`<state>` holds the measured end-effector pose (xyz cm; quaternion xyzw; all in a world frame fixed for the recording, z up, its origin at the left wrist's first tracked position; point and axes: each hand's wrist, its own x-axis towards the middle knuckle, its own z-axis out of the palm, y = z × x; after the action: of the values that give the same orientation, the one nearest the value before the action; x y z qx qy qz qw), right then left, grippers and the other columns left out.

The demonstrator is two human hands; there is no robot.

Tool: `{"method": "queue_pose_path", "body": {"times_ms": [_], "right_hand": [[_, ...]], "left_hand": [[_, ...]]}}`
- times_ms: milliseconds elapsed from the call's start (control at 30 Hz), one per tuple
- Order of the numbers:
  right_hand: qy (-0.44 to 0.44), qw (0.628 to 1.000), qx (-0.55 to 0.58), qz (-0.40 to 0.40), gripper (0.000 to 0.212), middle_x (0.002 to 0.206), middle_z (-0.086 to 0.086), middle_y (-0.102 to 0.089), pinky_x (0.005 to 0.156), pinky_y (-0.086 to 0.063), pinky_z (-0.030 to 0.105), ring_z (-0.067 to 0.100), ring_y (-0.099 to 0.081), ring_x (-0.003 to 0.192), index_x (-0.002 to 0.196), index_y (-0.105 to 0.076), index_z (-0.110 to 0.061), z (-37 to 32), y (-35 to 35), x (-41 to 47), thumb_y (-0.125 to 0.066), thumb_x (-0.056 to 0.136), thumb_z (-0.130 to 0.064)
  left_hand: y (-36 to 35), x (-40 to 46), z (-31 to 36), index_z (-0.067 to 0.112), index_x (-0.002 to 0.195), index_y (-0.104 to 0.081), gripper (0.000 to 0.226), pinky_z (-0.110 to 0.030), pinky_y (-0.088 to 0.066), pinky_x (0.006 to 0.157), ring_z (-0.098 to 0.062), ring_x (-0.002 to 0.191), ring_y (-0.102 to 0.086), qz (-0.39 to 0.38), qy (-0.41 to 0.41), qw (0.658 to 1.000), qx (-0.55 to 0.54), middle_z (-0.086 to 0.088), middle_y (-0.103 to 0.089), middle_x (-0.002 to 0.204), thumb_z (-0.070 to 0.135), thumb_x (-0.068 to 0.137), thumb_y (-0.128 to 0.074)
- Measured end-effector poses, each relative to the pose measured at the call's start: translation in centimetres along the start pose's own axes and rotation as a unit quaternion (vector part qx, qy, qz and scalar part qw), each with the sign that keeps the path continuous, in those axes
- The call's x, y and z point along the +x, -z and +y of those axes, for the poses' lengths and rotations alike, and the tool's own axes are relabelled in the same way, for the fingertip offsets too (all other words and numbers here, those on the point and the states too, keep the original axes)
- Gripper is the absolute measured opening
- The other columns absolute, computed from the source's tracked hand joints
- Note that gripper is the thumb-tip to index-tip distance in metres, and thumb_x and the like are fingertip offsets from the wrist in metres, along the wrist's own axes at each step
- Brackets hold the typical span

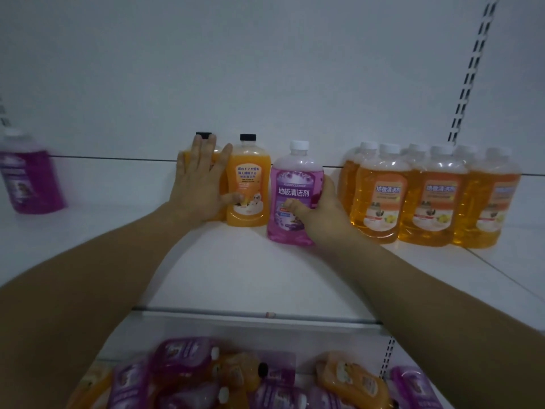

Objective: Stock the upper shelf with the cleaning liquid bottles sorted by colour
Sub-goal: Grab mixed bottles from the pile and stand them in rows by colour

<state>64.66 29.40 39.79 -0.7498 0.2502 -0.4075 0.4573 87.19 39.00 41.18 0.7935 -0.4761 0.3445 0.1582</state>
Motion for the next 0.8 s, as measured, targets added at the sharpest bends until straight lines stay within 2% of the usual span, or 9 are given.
{"method": "queue_pose_path", "body": {"times_ms": [233, 367, 500, 633, 700, 733, 767, 800], "right_hand": [[0.017, 1.000, -0.013, 0.007, 0.070, 0.128, -0.005, -0.054, 0.089, -0.051, 0.036, 0.014, -0.055, 0.111, 0.144, -0.028, -0.026, 0.0, -0.1, -0.2, -0.069, 0.087, -0.026], [0.015, 1.000, -0.022, 0.004, 0.069, 0.130, -0.005, -0.053, 0.089, -0.052, 0.038, 0.015, -0.055, 0.114, 0.144, -0.026, -0.028, 0.1, -0.3, 0.0, -0.067, 0.089, -0.027], [0.009, 1.000, -0.026, -0.002, 0.067, 0.128, -0.005, -0.053, 0.083, -0.050, 0.032, 0.012, -0.053, 0.107, 0.142, -0.029, -0.026, -0.1, -0.1, -0.1, -0.068, 0.088, -0.029], [-0.005, 1.000, -0.013, -0.007, 0.067, 0.126, -0.004, -0.054, 0.084, -0.050, 0.033, 0.017, -0.056, 0.110, 0.141, -0.031, -0.022, -0.7, 0.2, -0.5, -0.070, 0.087, -0.028], [-0.010, 1.000, -0.007, -0.017, 0.067, 0.123, -0.003, -0.057, 0.083, -0.053, 0.033, 0.018, -0.058, 0.108, 0.137, -0.033, -0.020, -1.1, 0.2, -0.6, -0.073, 0.085, -0.028], [-0.012, 0.999, -0.006, -0.030, 0.067, 0.121, -0.002, -0.057, 0.080, -0.052, 0.031, 0.018, -0.059, 0.105, 0.135, -0.033, -0.019, -1.5, 0.0, -0.7, -0.074, 0.083, -0.028], [-0.015, 0.999, -0.005, -0.048, 0.067, 0.119, -0.001, -0.058, 0.077, -0.052, 0.030, 0.018, -0.059, 0.103, 0.133, -0.034, -0.018, -1.9, -0.2, -0.8, -0.075, 0.082, -0.027], [-0.019, 0.997, -0.005, -0.070, 0.067, 0.118, -0.001, -0.058, 0.076, -0.052, 0.030, 0.018, -0.060, 0.102, 0.132, -0.034, -0.018, -2.5, -0.6, -0.9, -0.077, 0.081, -0.027]], "left_hand": [[-0.6, 0.7, 0.4, 0.025, 0.151, 0.000, 0.102, -0.062, 0.003, 0.112, -0.033, 0.143, 0.018, -0.023, 0.033, 0.999, 0.019, -0.008, 0.013, 0.158, 0.074, 0.076, -0.049], [-1.0, 0.3, 0.7, 0.031, 0.150, 0.005, 0.099, -0.062, 0.005, 0.110, -0.033, 0.143, 0.020, -0.016, 0.028, 0.999, 0.005, -0.008, 0.015, 0.158, 0.071, 0.078, -0.050], [0.1, 0.4, 1.0, 0.032, 0.150, 0.007, 0.099, -0.062, 0.005, 0.111, -0.032, 0.143, 0.021, -0.046, 0.036, 0.998, 0.002, -0.008, 0.017, 0.158, 0.070, 0.079, -0.050], [1.8, -1.2, 1.4, 0.029, 0.151, -0.003, 0.095, -0.057, -0.002, 0.114, -0.029, 0.145, 0.012, -0.099, 0.043, 0.993, -0.048, -0.006, 0.010, 0.159, 0.064, 0.080, -0.056], [2.9, -2.9, 1.8, 0.031, 0.148, -0.020, 0.086, -0.048, -0.020, 0.115, -0.027, 0.144, -0.015, -0.142, 0.001, 0.973, -0.181, -0.001, -0.017, 0.157, 0.052, 0.079, -0.066], [3.8, -4.0, 2.1, 0.033, 0.143, -0.031, 0.076, -0.035, -0.031, 0.111, -0.018, 0.138, -0.032, -0.163, -0.004, 0.947, -0.277, 0.008, -0.035, 0.147, 0.043, 0.079, -0.070], [4.6, -4.9, 2.3, 0.034, 0.138, -0.038, 0.066, -0.018, -0.034, 0.102, -0.007, 0.127, -0.042, -0.204, 0.016, 0.920, -0.334, 0.018, -0.043, 0.134, 0.034, 0.081, -0.072], [5.4, -5.8, 2.2, 0.034, 0.135, -0.040, 0.060, -0.011, -0.034, 0.094, -0.001, 0.120, -0.046, -0.247, 0.040, 0.899, -0.360, 0.021, -0.046, 0.127, 0.028, 0.084, -0.070]]}}
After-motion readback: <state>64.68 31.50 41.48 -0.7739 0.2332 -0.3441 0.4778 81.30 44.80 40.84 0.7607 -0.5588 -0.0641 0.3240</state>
